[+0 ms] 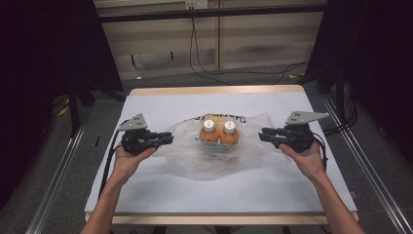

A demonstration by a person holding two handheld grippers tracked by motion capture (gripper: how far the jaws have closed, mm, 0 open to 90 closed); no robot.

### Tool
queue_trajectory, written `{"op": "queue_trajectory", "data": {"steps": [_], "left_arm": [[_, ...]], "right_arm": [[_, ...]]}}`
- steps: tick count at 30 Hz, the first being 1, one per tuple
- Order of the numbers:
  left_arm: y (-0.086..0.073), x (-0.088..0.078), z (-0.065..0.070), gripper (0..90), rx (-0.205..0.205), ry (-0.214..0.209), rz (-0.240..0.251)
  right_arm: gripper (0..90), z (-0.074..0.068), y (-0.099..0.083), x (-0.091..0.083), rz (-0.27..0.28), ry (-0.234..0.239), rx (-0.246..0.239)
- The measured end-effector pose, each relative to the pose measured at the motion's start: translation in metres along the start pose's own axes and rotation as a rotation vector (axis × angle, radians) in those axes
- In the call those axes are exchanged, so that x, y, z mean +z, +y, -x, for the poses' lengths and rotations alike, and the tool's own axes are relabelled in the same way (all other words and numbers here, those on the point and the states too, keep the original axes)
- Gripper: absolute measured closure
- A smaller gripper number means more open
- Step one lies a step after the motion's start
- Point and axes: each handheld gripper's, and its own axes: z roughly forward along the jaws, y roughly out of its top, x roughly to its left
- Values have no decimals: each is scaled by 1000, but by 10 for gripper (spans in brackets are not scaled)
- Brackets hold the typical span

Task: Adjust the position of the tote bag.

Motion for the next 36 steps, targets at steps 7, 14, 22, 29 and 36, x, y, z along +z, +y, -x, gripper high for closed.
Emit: {"op": "queue_trajectory", "data": {"steps": [7,14,22,29,36], "left_arm": [[20,40,-1,900,38,-39,-89],[25,70,6,900,88,-66,-199],[12,94,0,900,83,-72,-274],[9,103,-1,898,85,-66,-305],[8,111,-3,893,88,-52,-324]], "right_arm": [[900,-2,17,35,-113,67,-49],[900,-3,22,59,-213,98,-61],[900,2,11,82,-293,122,-51],[900,9,9,100,-329,107,-54],[900,12,18,117,-345,117,-46]]}}
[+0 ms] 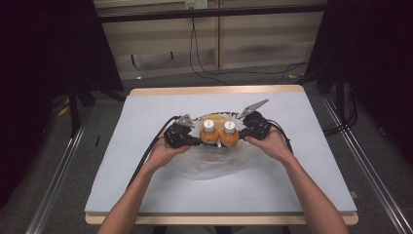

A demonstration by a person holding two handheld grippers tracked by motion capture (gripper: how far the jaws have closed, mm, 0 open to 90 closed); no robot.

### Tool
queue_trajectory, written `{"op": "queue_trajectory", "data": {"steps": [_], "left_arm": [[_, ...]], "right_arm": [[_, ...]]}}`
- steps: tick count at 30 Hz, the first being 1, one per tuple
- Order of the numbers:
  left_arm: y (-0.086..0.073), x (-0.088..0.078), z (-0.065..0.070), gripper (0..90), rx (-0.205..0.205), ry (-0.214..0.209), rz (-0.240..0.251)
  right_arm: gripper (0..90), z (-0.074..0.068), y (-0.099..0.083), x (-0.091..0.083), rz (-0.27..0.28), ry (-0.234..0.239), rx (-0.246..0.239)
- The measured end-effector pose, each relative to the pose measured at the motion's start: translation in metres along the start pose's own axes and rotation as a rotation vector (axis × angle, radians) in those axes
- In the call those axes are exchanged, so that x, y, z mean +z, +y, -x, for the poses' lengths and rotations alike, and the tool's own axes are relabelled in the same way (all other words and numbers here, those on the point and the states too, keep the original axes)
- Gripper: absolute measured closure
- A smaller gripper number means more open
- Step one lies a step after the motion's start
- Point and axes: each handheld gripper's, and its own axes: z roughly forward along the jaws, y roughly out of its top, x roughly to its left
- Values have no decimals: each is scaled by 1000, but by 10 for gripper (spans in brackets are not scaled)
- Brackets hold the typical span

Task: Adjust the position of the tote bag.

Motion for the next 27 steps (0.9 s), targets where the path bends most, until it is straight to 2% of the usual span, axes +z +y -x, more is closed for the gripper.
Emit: {"op": "queue_trajectory", "data": {"steps": [5,6,7,8,10,12,14,16,19,21,22,24,25,27], "left_arm": [[-3,6,1,894,36,29,-75],[-4,8,0,894,31,36,-74],[-6,9,-2,893,45,37,-97],[-7,10,-3,893,32,50,-100],[-12,13,-4,885,31,74,-136],[-17,16,-5,881,62,96,-187],[-21,14,-6,893,58,93,-177],[-23,12,-8,899,53,94,-174],[-25,8,-10,900,50,92,-193],[-28,5,-10,900,69,111,-208],[-29,4,-8,900,61,119,-204],[-30,1,-5,900,97,138,-244],[-31,0,-3,900,92,140,-254],[-33,-1,-2,900,107,149,-243]], "right_arm": [[900,6,-7,20,-91,-13,24],[900,6,-9,23,-111,-18,24],[900,7,-10,25,-125,-27,12],[900,7,-12,26,-142,-32,11],[900,8,-15,27,-175,-61,4],[900,9,-20,25,-186,-74,1],[900,10,-23,21,-200,-99,-22],[900,10,-27,16,-216,-112,-25],[900,10,-32,10,-225,-128,-35],[900,7,-35,7,-235,-146,-52],[900,3,-36,6,-244,-159,-75],[900,-2,-38,3,-269,-177,-124],[900,-3,-40,2,-271,-181,-125],[900,-4,-44,0,-255,-180,-119]]}}
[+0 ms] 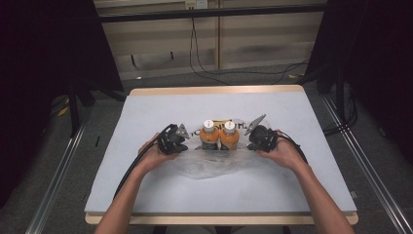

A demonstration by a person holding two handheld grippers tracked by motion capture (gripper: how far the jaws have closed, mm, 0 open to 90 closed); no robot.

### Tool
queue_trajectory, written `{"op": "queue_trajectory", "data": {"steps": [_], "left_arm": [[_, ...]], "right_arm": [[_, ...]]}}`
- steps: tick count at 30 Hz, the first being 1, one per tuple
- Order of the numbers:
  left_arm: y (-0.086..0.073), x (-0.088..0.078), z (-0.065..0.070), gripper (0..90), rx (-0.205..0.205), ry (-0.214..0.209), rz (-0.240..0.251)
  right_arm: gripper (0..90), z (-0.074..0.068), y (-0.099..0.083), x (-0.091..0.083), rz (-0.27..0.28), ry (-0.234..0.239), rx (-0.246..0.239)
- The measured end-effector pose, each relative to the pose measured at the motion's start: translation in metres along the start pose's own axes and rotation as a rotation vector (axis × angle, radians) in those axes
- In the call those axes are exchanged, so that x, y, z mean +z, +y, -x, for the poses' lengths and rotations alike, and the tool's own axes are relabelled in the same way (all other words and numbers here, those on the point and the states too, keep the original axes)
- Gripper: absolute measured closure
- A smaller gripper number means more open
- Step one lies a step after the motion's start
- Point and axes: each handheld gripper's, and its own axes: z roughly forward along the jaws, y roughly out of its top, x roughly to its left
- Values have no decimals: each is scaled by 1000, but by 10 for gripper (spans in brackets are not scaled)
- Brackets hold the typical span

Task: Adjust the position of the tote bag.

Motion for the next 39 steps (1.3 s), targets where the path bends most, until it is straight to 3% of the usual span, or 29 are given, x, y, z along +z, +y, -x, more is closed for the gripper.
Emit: {"op": "queue_trajectory", "data": {"steps": [2,5,9,14,15,20,27,28,33,38,39], "left_arm": [[1,-1,-1,900,12,0,-19],[1,-1,0,900,15,4,-21],[-2,-3,0,900,17,5,-26],[-7,-7,2,900,18,22,-47],[-8,-8,2,900,30,17,-53],[-15,-12,0,900,10,-1,-55],[-25,-18,-5,900,0,-12,-58],[-27,-18,-4,900,-21,-13,-51],[-33,-25,0,900,18,-10,-82],[-40,-28,2,900,0,-17,-66],[-41,-29,4,900,18,-16,-75]], "right_arm": [[900,-1,-3,-1,0,3,10],[900,0,-3,-4,-42,-26,-25],[900,2,-5,-5,-47,-19,-34],[900,2,-6,-8,-106,-65,-51],[900,2,-6,-8,-111,-70,-60],[900,7,-11,-10,-147,-103,-54],[900,18,-26,-17,-136,-91,-12],[900,19,-28,-18,-132,-85,-9],[900,23,-34,-21,-120,-61,10],[900,24,-37,-23,-114,-39,12],[900,23,-38,-23,-109,-38,9]]}}
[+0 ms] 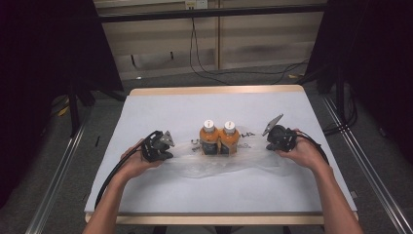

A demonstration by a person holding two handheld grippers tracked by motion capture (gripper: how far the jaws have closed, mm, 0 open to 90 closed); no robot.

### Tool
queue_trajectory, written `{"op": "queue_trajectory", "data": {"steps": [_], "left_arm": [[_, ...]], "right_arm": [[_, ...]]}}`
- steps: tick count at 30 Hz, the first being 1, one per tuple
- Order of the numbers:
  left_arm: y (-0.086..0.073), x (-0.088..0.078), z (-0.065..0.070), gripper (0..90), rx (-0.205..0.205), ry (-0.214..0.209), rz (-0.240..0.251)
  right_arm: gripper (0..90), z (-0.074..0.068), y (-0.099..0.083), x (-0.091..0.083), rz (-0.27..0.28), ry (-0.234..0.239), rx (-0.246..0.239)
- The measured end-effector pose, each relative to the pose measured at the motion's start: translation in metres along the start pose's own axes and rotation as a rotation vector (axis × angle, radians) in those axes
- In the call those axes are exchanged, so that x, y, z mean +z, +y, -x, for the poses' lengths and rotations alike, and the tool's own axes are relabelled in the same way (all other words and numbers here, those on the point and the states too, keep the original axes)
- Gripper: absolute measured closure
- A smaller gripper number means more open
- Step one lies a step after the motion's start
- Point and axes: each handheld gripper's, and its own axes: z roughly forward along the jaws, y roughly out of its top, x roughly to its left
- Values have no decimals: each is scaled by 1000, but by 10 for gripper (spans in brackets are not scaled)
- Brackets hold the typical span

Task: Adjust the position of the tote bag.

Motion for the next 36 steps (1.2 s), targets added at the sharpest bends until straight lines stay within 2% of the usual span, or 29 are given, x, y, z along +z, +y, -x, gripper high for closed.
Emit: {"op": "queue_trajectory", "data": {"steps": [1,2,4,5,7,8,10,12,14,16,17,20,22,26,28,30,31,33,36], "left_arm": [[-1,-1,2,900,-1,2,-12],[-1,-2,3,900,20,3,-24],[-3,-4,9,900,41,32,-35],[-3,-5,10,900,56,30,-44],[-5,-4,9,900,26,14,-26],[-6,-5,7,900,32,12,-24],[-9,-5,2,900,15,-4,-7],[-13,-6,-2,900,-11,7,0],[-17,-6,-6,900,-35,-6,16],[-20,-7,-9,900,-40,-6,19],[-21,-7,-9,900,-58,-15,27],[-24,-6,-11,900,-79,-24,50],[-24,-7,-11,900,-78,-14,44],[-23,-6,-13,900,-88,-14,49],[-25,-5,-14,900,-105,-20,73],[-25,-5,-16,900,-114,-39,86],[-25,-3,-16,900,-131,-49,111],[-24,-2,-15,900,-132,-49,120],[-25,-1,-16,900,-149,-82,145]], "right_arm": [[900,0,-1,0,3,8,-13],[900,0,-1,-1,5,17,-11],[900,-1,-2,-1,13,29,-7],[900,-1,-2,0,19,31,-8],[900,0,-1,0,24,38,-3],[900,0,-2,-1,21,42,-4],[900,0,-2,-1,22,43,3],[900,1,-3,-1,31,49,-5],[900,1,-4,-1,28,42,-2],[900,2,-6,-2,38,37,-18],[900,2,-7,-3,32,37,-11],[900,4,-12,-3,46,29,-3],[900,6,-16,-3,61,37,2],[900,6,-18,-5,41,11,-8],[900,7,-19,-5,49,16,10],[900,9,-21,-5,55,17,16],[900,10,-22,-5,52,17,19],[900,11,-24,-5,63,12,27],[900,12,-26,-6,53,-6,30]]}}
